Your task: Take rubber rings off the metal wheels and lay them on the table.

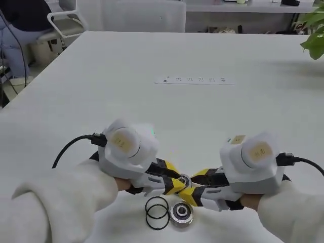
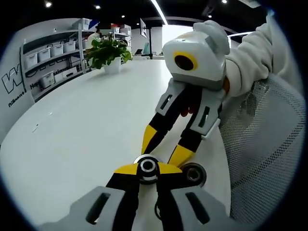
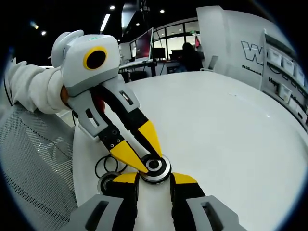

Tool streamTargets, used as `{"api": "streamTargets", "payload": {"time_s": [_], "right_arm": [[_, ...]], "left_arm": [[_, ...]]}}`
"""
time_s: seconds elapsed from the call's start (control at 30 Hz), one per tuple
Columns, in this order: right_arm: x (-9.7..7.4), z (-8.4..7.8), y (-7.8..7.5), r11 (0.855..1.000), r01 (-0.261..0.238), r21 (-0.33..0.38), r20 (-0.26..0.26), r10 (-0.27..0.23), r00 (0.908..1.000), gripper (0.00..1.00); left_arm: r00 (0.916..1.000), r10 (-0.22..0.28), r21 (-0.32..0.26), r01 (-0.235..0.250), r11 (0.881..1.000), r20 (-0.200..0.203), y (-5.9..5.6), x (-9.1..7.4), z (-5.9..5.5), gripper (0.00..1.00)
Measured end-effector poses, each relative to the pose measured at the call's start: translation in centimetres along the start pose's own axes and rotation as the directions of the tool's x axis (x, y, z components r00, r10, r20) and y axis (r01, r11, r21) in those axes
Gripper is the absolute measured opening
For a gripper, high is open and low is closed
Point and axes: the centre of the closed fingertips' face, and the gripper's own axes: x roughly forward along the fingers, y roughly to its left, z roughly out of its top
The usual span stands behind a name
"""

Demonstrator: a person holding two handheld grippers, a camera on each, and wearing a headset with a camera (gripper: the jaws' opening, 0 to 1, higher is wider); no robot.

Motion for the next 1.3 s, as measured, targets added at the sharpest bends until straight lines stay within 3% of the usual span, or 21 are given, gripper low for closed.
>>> {"api": "streamTargets", "payload": {"time_s": [0.3, 0.73, 0.83, 0.9, 1.0, 1.3], "right_arm": [[-0.26, -0.07, 0.08, 0.999, -0.008, -0.046, -0.013, 0.008, 0.9999, 0.21], [-0.56, -0.39, 0.04, 0.999, -0.026, -0.027, -0.025, 0.026, 0.9994, 0.16], [-0.69, -0.92, -0.03, 0.997, -0.031, -0.069, -0.056, 0.027, 0.9981, 0.10], [-0.57, -0.76, 0.10, 0.999, -0.030, -0.044, -0.040, 0.029, 0.9988, 0.09], [-0.65, -0.91, 0.02, 0.997, -0.022, -0.073, -0.050, 0.018, 0.9986, 0.05], [-0.77, -0.87, -0.66, 0.998, 0.011, -0.069, -0.060, -0.015, 0.9981, 0.00]], "left_arm": [[0.9995, 0.003, -0.010, -0.003, 1.000, 0.031, 0.05, 0.01, -0.06, 0.07], [0.9990, 0.009, -0.018, -0.008, 1.000, 0.045, 0.10, 0.07, -0.05, 0.07], [0.9989, 0.010, -0.021, -0.009, 1.000, 0.045, 0.12, 0.07, -0.10, 0.07], [0.9989, 0.011, -0.021, -0.010, 1.000, 0.046, 0.12, 0.07, -0.11, 0.07], [0.9989, 0.013, -0.022, -0.012, 1.000, 0.045, 0.13, 0.09, -0.13, 0.07], [0.9988, 0.016, -0.026, -0.015, 1.000, 0.045, 0.13, 0.08, -0.18, 0.07]]}}
